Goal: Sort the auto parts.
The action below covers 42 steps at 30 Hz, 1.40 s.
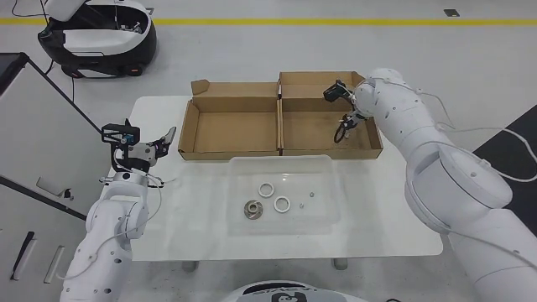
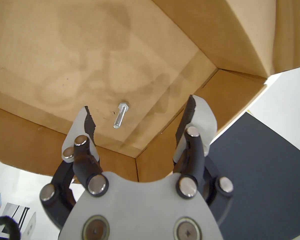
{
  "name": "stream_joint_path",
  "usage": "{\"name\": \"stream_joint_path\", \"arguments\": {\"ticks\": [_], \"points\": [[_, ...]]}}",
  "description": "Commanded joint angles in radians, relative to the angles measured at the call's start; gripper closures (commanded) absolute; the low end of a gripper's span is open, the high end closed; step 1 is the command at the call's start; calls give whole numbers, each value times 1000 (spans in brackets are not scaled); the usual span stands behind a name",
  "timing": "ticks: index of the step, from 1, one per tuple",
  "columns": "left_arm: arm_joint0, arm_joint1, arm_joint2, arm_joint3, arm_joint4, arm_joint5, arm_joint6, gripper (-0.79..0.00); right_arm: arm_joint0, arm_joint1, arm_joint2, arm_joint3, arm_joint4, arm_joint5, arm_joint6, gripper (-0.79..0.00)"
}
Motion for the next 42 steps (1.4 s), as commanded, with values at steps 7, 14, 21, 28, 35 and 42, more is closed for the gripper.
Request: {"name": "stream_joint_path", "arguments": {"ticks": [7, 14, 21, 28, 35, 42], "points": [[0, 0, 0, 0, 0, 0, 0, -785, 47, 28, 28, -29, 4, -124, -44, -785], [0, 0, 0, 0, 0, 0, 0, -785, 68, 69, 67, -104, 35, -250, -38, -785], [0, 0, 0, 0, 0, 0, 0, -785, 38, 138, 125, -296, 70, -329, 43, -785], [0, 0, 0, 0, 0, 0, 0, -785, -95, 255, 232, -720, 109, -220, 187, -785], [0, 0, 0, 0, 0, 0, 0, -785, -287, 386, 349, -1196, 147, -43, 364, -785], [0, 0, 0, 0, 0, 0, 0, -785, -363, 460, 346, -1409, 184, 30, 438, -785]]}}
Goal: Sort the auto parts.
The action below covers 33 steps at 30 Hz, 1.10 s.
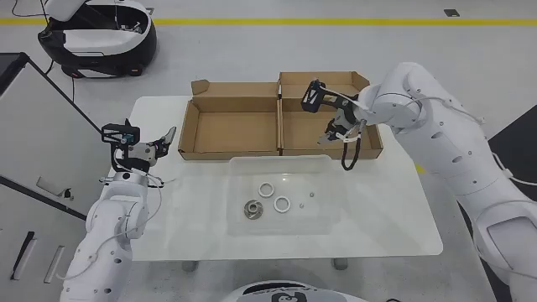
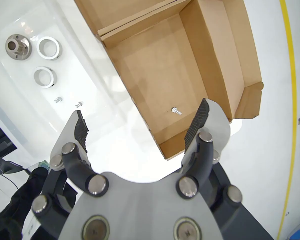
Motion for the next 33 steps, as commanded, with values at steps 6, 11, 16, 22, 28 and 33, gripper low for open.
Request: {"name": "stream_joint_path", "arguments": {"ticks": [6, 11, 16, 22, 28, 33], "points": [[0, 0, 0, 0, 0, 0, 0, -785, 24, 42, -90, -105, 49, 48, 48, -785], [0, 0, 0, 0, 0, 0, 0, -785, 67, 51, -163, -138, 88, 79, 79, -785], [0, 0, 0, 0, 0, 0, 0, -785, 86, 46, -208, -171, 118, 100, 100, -785], [0, 0, 0, 0, 0, 0, 0, -785, 70, 32, -254, -208, 113, 135, 107, -785], [0, 0, 0, 0, 0, 0, 0, -785, 41, 18, -298, -225, 108, 141, 84, -785], [0, 0, 0, 0, 0, 0, 0, -785, 21, 9, -331, -228, 99, 148, 85, -785]]}}
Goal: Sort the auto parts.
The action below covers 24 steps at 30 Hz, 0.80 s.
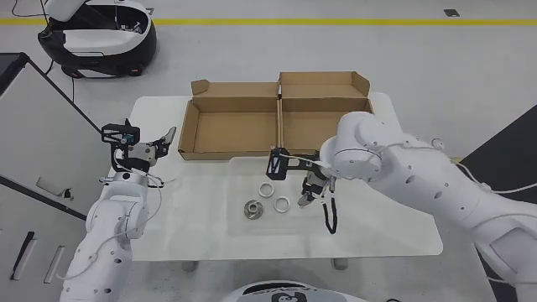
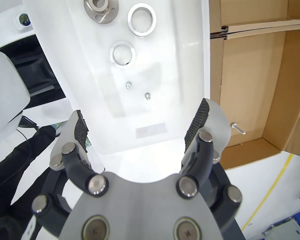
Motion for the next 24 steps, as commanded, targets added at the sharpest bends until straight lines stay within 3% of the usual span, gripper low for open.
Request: {"name": "stream_joint_path", "arguments": {"ticks": [1, 10, 12, 16, 19, 24], "points": [[0, 0, 0, 0, 0, 0, 0, -785, -4, -3, -8, 2, 2, 3, 1, -785], [0, 0, 0, 0, 0, 0, 0, -785, -19, -18, -36, 21, 13, 20, 18, -785], [0, 0, 0, 0, 0, 0, 0, -785, -22, -20, -37, 25, 18, 29, 20, -708], [0, 0, 0, 0, 0, 0, 0, -785, -30, -22, -39, 32, 18, 44, 20, -643], [0, 0, 0, 0, 0, 0, 0, -785, -36, -24, -41, 45, 16, 51, 17, -517], [0, 0, 0, 0, 0, 0, 0, -785, -43, -30, -47, 79, -1, 55, 0, -391]]}}
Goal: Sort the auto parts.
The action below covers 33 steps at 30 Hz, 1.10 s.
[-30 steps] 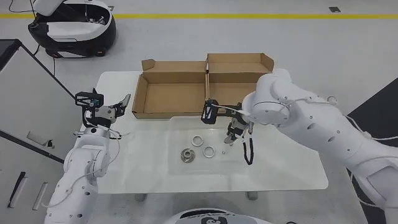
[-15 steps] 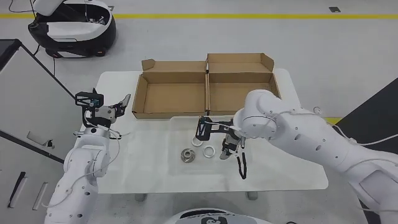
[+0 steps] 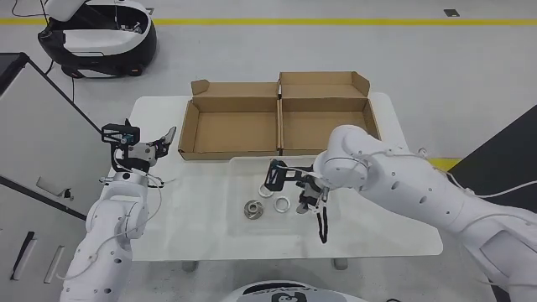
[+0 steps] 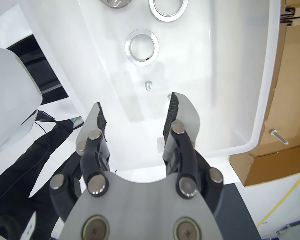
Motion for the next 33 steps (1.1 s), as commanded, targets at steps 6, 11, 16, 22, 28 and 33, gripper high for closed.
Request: {"name": "stream_joint_path", "arguments": {"ticks": [6, 11, 16, 22, 28, 33], "points": [[0, 0, 0, 0, 0, 0, 0, -785, -5, -11, -12, 40, -7, 0, -10, -376], [0, 0, 0, 0, 0, 0, 0, -785, -8, -23, -26, 77, -6, -4, -17, -379], [0, 0, 0, 0, 0, 0, 0, -785, -7, -37, -40, 119, -4, -11, -23, -376], [0, 0, 0, 0, 0, 0, 0, -785, -5, -52, -57, 149, -6, -21, -25, -369], [0, 0, 0, 0, 0, 0, 0, -785, 0, -68, -68, 178, -5, -25, -29, -357], [0, 0, 0, 0, 0, 0, 0, -785, 5, -80, -76, 200, -5, -33, -30, -345]]}}
